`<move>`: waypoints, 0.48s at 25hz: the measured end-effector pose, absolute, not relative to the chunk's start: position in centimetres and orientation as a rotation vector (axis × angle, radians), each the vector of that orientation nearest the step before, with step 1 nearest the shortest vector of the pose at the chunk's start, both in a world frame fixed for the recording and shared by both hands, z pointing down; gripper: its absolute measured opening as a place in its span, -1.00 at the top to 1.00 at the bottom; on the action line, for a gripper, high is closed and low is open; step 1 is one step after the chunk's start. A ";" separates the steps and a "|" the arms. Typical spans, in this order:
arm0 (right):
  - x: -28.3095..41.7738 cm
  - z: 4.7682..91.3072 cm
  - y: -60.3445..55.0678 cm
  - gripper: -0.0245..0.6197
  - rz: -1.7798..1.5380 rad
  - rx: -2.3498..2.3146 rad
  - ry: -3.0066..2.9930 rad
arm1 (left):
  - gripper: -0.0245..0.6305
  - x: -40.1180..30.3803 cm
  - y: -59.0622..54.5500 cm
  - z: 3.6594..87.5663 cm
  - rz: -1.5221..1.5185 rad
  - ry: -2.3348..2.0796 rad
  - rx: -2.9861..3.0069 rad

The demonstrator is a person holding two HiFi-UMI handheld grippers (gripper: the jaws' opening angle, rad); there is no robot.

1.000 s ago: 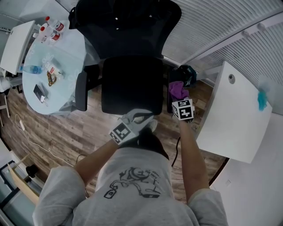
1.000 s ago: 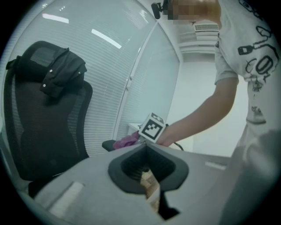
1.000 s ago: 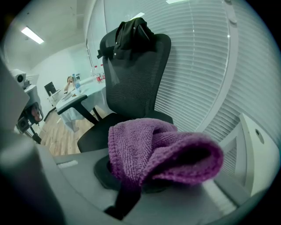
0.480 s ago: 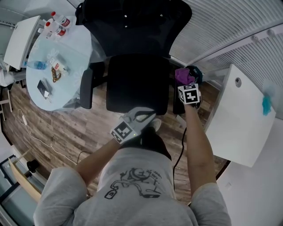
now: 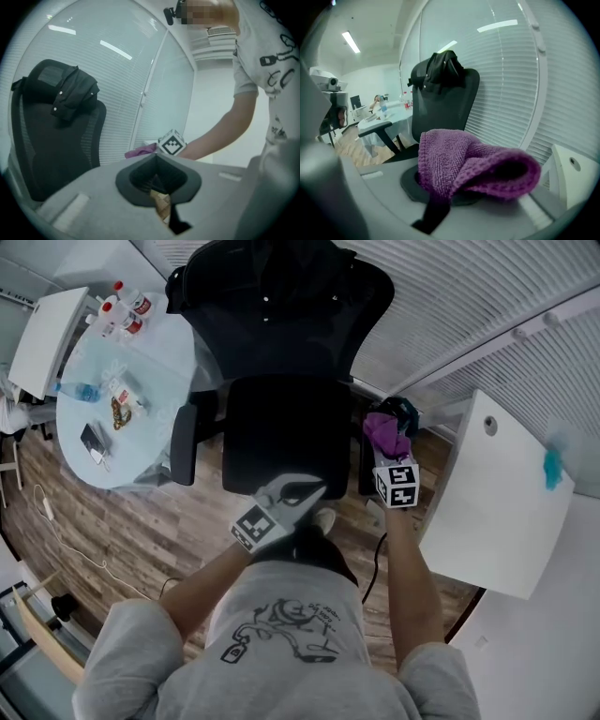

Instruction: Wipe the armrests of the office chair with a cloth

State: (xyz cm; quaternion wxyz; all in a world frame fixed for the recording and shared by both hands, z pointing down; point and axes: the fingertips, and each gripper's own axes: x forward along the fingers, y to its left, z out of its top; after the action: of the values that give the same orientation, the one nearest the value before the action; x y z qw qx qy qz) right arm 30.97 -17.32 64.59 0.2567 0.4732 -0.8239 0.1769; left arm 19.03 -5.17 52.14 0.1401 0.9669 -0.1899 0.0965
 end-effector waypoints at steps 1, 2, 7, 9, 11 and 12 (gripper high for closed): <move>30.7 63.5 -16.7 0.83 0.464 1.293 -2.256 | 0.92 19.0 -5.4 51.6 0.267 -0.556 2.794; 30.4 62.3 -15.9 0.83 0.446 1.300 -2.278 | 0.92 19.1 -5.6 51.0 0.253 -0.564 2.793; 28.7 55.1 -12.8 0.83 0.353 1.339 -2.391 | 0.92 19.8 -6.7 47.4 0.183 -0.582 2.816; 28.3 52.2 -11.8 0.83 0.333 1.371 -2.421 | 0.92 20.2 -7.0 45.8 0.162 -0.585 2.833; 28.0 49.7 -10.5 0.83 0.306 1.394 -2.433 | 0.93 20.7 -7.2 44.1 0.143 -0.589 2.846; 27.9 48.6 -9.7 0.83 0.295 1.402 -2.438 | 0.93 20.9 -7.1 43.1 0.129 -0.590 2.852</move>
State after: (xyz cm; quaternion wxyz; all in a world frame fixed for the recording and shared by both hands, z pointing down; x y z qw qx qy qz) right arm 27.95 -9.72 48.56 0.1565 0.4896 -0.8516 0.1029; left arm 20.90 -7.09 43.13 0.1128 0.9720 -0.2012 0.0441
